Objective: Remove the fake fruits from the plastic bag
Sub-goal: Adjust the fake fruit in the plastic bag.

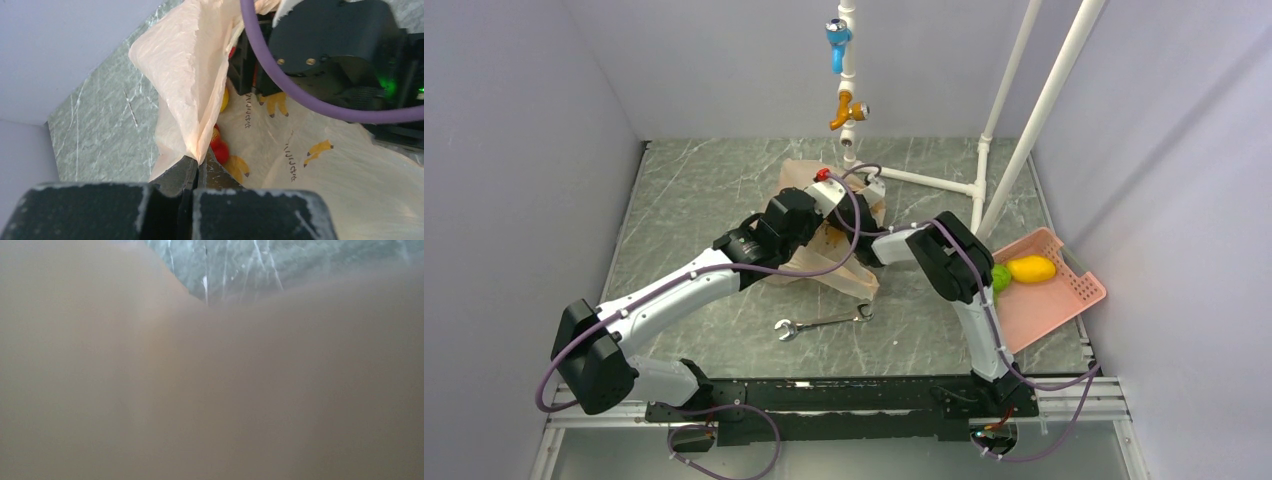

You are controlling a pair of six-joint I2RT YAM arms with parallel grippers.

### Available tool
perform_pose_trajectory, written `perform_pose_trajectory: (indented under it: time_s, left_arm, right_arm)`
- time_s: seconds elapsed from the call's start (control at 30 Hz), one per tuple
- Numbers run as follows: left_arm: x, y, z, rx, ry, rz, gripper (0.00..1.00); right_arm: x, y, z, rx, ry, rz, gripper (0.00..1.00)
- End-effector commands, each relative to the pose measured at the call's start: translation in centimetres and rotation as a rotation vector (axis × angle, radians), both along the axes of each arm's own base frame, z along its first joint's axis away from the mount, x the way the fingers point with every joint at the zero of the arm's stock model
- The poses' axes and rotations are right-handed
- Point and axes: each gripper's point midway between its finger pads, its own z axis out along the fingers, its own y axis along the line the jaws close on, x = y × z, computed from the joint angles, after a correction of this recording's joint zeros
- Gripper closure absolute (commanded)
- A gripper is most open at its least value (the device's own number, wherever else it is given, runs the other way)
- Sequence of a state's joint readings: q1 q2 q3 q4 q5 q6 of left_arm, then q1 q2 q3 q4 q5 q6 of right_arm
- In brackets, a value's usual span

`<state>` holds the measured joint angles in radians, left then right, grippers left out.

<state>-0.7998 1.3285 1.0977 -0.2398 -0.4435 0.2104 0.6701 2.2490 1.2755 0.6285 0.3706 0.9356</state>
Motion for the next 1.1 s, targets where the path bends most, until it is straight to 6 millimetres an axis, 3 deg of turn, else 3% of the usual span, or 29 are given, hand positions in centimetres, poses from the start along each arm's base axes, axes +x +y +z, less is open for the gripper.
perform_pose_trajectory:
  time_s: [0.0, 0.17, 0.4, 0.47, 0.6, 0.87, 1.07]
  left_arm:
    - [0.4, 0.1, 1.9, -0.026, -0.075, 0.017, 1.0]
    - [0.7, 0.1, 1.3, -0.013, -0.072, 0.024, 1.0]
    - [1.1, -0.1, 0.3, 0.01, -0.049, 0.04, 1.0]
    - [1.4, -0.1, -0.2, 0.031, -0.034, 0.051, 1.0]
    - [1.7, 0.0, -0.8, 0.057, -0.016, 0.067, 1.0]
    - [1.7, -0.1, -0.8, 0.052, -0.015, 0.061, 1.0]
    - [1.6, 0.0, -0.7, 0.047, -0.017, 0.062, 1.0]
  right_arm:
    - [-1.7, -0.9, 4.7, -0.05, -0.095, 0.066, 0.86]
    - [-4.5, -2.7, 6.9, -0.079, -0.14, 0.11, 1.0]
    - [-9.9, -3.4, 8.3, -0.067, -0.148, 0.271, 1.0]
    - [-11.8, -4.2, 8.2, -0.078, -0.145, 0.306, 1.0]
    - [-14.5, -6.1, 10.1, -0.112, -0.167, 0.338, 1.0]
    - [-19.0, -12.7, 13.8, -0.216, -0.198, 0.247, 1.0]
    - [-20.9, -18.1, 14.7, -0.278, -0.199, 0.095, 1.0]
